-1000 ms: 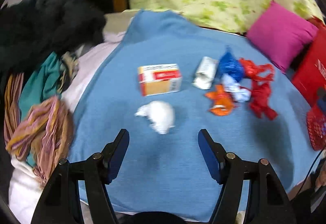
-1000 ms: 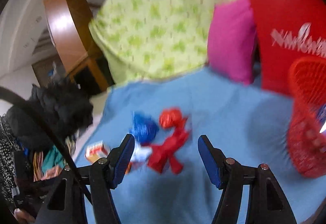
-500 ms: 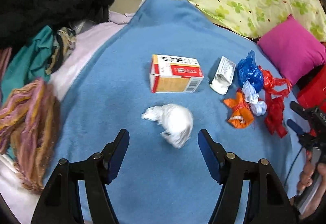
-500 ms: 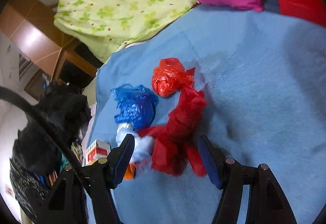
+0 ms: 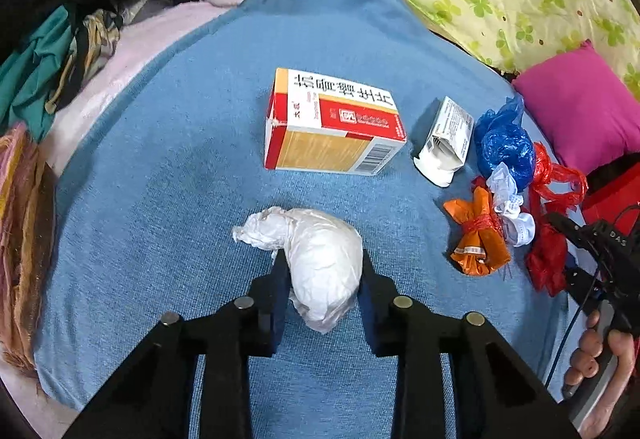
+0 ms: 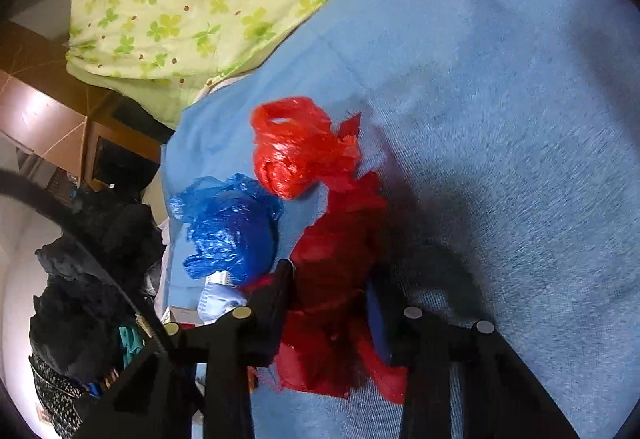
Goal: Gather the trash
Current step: 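Grasp the white crumpled bag with the left tool while the right tool grasps the red plastic bag, then carry both bags over the red mesh basket and open both tools to drop them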
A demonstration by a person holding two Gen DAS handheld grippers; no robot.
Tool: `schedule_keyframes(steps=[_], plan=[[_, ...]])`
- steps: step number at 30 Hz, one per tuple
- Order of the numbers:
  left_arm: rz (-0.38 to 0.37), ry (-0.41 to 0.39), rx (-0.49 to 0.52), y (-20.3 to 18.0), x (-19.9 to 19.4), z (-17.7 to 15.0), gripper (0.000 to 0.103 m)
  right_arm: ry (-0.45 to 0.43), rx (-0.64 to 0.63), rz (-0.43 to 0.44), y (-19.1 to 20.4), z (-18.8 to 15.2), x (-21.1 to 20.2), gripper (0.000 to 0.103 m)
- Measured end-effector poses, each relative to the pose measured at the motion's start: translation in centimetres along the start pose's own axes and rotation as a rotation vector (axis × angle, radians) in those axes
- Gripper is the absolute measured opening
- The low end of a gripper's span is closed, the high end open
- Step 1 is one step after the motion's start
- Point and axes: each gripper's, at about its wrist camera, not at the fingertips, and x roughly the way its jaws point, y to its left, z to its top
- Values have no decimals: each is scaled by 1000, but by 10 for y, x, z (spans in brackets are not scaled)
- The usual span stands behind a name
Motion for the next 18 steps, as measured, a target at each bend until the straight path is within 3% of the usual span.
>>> schedule_keyframes(steps=[8, 18], plan=[[-52, -41, 62, -31, -32, -9, 28, -111, -145, 23, 15, -4, -60, 35], [-189, -135, 257, -117, -101, -26, 28, -360, -270, 56, 4, -14, -171, 35]])
